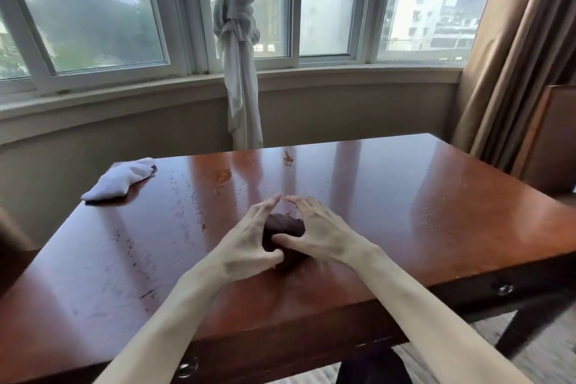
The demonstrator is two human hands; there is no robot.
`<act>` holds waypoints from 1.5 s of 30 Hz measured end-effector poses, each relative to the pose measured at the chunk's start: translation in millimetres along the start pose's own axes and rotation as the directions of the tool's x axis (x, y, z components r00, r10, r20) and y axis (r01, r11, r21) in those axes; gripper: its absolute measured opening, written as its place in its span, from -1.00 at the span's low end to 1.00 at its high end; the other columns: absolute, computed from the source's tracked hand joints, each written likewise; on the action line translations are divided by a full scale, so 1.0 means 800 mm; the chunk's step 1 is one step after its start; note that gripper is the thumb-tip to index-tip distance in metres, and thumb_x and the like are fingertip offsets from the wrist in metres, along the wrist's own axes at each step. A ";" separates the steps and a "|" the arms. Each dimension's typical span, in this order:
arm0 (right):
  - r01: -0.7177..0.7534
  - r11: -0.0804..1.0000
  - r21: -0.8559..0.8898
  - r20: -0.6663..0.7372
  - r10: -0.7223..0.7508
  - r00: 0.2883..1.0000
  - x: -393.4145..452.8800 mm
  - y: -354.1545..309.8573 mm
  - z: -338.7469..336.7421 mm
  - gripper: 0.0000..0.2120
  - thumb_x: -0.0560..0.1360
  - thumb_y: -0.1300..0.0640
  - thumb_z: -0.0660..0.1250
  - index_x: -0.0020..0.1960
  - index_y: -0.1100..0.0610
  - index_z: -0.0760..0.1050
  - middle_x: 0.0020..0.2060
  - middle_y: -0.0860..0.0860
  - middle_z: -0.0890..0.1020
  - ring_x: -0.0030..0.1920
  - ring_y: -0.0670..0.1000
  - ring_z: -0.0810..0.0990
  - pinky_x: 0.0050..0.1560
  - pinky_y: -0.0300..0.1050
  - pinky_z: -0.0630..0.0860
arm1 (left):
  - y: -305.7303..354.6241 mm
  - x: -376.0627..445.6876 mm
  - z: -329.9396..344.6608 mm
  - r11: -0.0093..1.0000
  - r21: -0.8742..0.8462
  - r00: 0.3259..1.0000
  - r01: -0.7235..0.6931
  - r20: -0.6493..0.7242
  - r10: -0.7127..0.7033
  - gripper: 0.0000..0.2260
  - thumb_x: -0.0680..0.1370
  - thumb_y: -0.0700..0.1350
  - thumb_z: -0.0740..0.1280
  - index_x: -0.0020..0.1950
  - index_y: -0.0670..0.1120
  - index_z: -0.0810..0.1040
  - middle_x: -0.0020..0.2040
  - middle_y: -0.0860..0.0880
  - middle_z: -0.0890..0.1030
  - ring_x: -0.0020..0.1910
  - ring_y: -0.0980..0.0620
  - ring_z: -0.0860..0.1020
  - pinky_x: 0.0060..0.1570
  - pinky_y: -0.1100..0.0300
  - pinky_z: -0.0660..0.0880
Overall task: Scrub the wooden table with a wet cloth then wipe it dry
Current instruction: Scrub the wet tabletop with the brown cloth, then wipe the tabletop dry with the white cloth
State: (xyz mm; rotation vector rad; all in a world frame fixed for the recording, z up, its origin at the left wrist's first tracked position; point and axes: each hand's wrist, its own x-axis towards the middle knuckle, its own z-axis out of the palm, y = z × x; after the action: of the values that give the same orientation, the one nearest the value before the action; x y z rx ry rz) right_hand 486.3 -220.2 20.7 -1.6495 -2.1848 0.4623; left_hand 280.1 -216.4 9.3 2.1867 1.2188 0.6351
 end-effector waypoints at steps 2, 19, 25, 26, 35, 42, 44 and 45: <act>-0.030 0.998 -0.053 -0.029 0.028 0.999 -0.023 0.009 0.003 -0.17 0.45 -0.38 0.34 0.58 -0.05 0.19 0.40 -0.05 0.40 0.44 -0.01 0.36 0.37 -0.02 0.38 | 0.007 0.013 0.000 0.989 0.148 0.999 -0.009 0.054 0.001 -0.17 0.32 0.09 0.31 0.55 0.38 0.08 0.53 0.19 0.23 0.47 0.11 0.27 0.41 0.04 0.35; 0.281 0.853 -0.439 -0.027 -0.326 0.945 0.067 -0.056 -0.001 -0.17 0.41 0.10 0.40 0.60 -0.04 0.12 0.42 0.07 0.30 0.36 0.16 0.33 0.22 0.08 0.49 | -0.035 -0.002 -0.120 0.716 0.694 0.982 -0.072 -0.076 0.173 -0.36 0.41 -0.01 0.41 0.49 0.13 0.36 0.05 0.00 0.42 0.01 -0.03 0.43 -0.05 0.05 0.49; 0.236 0.954 -0.187 0.290 -0.176 0.941 0.057 -0.053 0.051 -0.05 0.39 0.13 0.37 0.65 -0.16 -0.04 0.59 0.00 0.11 0.56 0.08 0.18 0.46 0.05 0.36 | -0.091 -0.054 -0.086 0.747 0.649 0.962 0.142 0.086 -0.258 -0.16 0.41 -0.12 0.30 0.63 0.16 0.03 0.31 0.00 0.32 0.32 -0.05 0.36 0.26 0.03 0.46; 0.224 0.967 -0.125 0.283 -0.181 0.942 0.056 -0.051 0.046 -0.06 0.34 0.10 0.36 0.64 -0.16 0.03 0.56 -0.03 0.18 0.54 0.04 0.22 0.47 0.01 0.34 | -0.093 -0.055 -0.088 0.834 0.518 0.960 0.192 0.079 -0.270 -0.16 0.39 -0.07 0.28 0.64 0.16 0.05 0.35 0.05 0.31 0.35 0.00 0.35 0.31 0.03 0.44; 0.206 0.967 -0.148 0.241 -0.166 0.956 0.068 -0.060 0.042 -0.27 0.31 -0.18 0.38 0.46 -0.21 0.29 0.15 -0.02 0.52 0.22 0.06 0.51 0.23 -0.03 0.49 | -0.088 -0.029 -0.073 0.842 0.536 0.996 0.060 0.019 -0.083 -0.32 0.34 0.18 0.31 0.46 0.13 0.33 0.18 0.00 0.51 0.20 -0.08 0.49 0.20 -0.04 0.47; 0.238 0.941 -0.240 0.131 -0.212 0.969 0.099 -0.084 0.044 -0.33 0.39 -0.08 0.39 0.46 -0.20 0.26 0.11 -0.01 0.51 0.16 0.09 0.54 0.07 -0.04 0.49 | -0.098 -0.032 -0.126 0.551 0.835 0.999 -0.005 -0.020 0.038 -0.15 0.38 -0.14 0.41 0.60 0.15 0.12 0.28 0.02 0.41 0.22 -0.08 0.40 0.20 0.04 0.39; 0.235 0.945 -0.229 0.327 -0.152 0.933 0.102 -0.085 0.047 -0.20 0.39 -0.20 0.42 0.56 -0.19 0.20 0.18 -0.01 0.41 0.27 0.08 0.44 0.30 0.02 0.46 | -0.110 -0.041 -0.127 0.796 0.594 0.967 0.112 0.120 -0.226 -0.12 0.38 -0.04 0.38 0.62 0.22 0.02 0.36 0.05 0.35 0.34 -0.02 0.34 0.36 0.07 0.34; 0.216 0.961 -0.175 0.374 -0.138 0.917 0.103 -0.087 0.044 -0.14 0.38 -0.29 0.42 0.59 -0.19 0.18 0.26 -0.01 0.37 0.33 0.06 0.41 0.38 0.03 0.41 | -0.115 -0.046 -0.129 0.876 0.454 0.958 0.162 0.142 -0.250 -0.14 0.39 0.03 0.38 0.62 0.23 0.05 0.38 0.06 0.35 0.38 0.02 0.32 0.41 0.11 0.31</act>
State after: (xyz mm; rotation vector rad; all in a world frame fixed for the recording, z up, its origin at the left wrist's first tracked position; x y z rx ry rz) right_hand 390.5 -160.8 29.3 -1.5439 -2.7117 0.5275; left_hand 141.0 -184.1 18.8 2.3549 1.5774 0.0466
